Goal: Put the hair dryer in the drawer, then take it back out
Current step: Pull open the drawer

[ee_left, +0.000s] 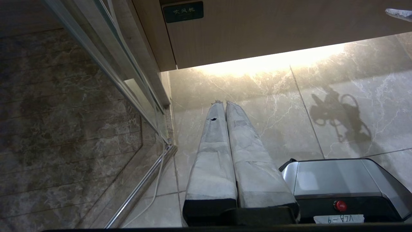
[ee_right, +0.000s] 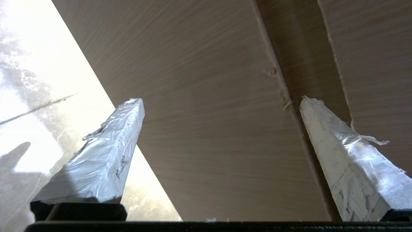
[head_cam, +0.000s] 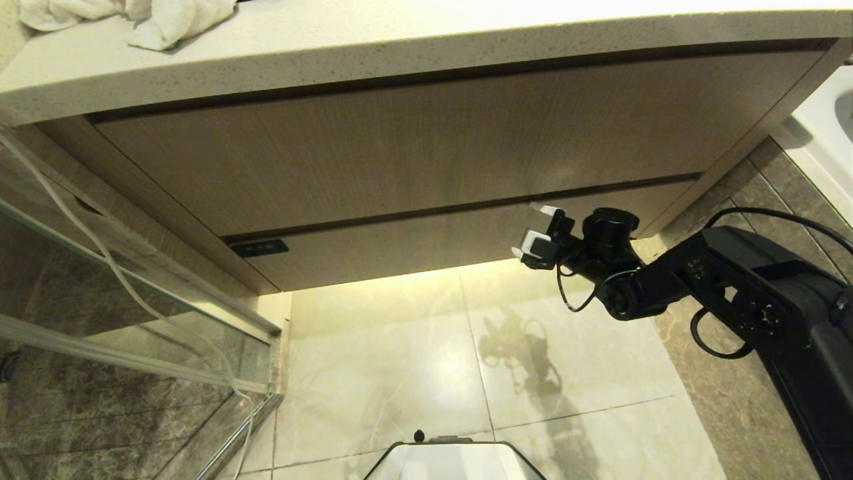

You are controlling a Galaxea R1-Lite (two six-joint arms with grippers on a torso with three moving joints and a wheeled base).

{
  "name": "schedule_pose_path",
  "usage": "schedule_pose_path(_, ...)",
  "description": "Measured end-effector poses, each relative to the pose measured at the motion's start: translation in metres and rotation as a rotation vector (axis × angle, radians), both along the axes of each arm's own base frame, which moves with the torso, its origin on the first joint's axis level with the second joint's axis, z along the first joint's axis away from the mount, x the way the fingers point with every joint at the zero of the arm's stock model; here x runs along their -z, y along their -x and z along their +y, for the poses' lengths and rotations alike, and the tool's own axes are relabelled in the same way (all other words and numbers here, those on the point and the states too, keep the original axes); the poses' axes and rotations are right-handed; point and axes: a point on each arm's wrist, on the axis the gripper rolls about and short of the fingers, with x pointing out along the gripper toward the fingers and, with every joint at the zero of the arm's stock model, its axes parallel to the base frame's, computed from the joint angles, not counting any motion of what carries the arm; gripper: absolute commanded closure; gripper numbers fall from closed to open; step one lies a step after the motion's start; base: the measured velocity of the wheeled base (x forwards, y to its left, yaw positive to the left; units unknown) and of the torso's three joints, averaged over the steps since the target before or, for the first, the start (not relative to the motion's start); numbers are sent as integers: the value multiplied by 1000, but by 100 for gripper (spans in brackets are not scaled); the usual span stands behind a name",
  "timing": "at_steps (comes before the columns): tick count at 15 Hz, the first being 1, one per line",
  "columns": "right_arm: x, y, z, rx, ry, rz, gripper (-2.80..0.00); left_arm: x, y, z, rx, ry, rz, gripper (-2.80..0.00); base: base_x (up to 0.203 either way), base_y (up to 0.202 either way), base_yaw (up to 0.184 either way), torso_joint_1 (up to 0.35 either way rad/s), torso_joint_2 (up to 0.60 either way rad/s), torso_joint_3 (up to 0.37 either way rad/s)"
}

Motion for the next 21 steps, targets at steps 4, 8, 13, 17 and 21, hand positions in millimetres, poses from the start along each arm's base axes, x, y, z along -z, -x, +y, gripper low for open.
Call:
schedule_pose_path(4, 0, -9, 2, 3, -6, -33, -280, 0, 0, 0, 0, 0, 0, 0, 0, 0, 0, 0, 0, 0)
schedule_pose_path(8, 11, -19, 0, 11, -8, -44, -280, 0, 0, 0, 0, 0, 0, 0, 0, 0, 0, 0, 0, 0)
schedule_pose_path(13, 22, -26, -8, 27, -10, -54, -280, 0, 0, 0, 0, 0, 0, 0, 0, 0, 0, 0, 0, 0)
schedule_pose_path(17, 31, -25, -11, 40, -3, -4, -280, 0, 0, 0, 0, 0, 0, 0, 0, 0, 0, 0, 0, 0)
schedule_pose_path(21, 36, -18, -12, 43, 7, 62, -280, 0, 0, 0, 1, 0, 0, 0, 0, 0, 0, 0, 0, 0)
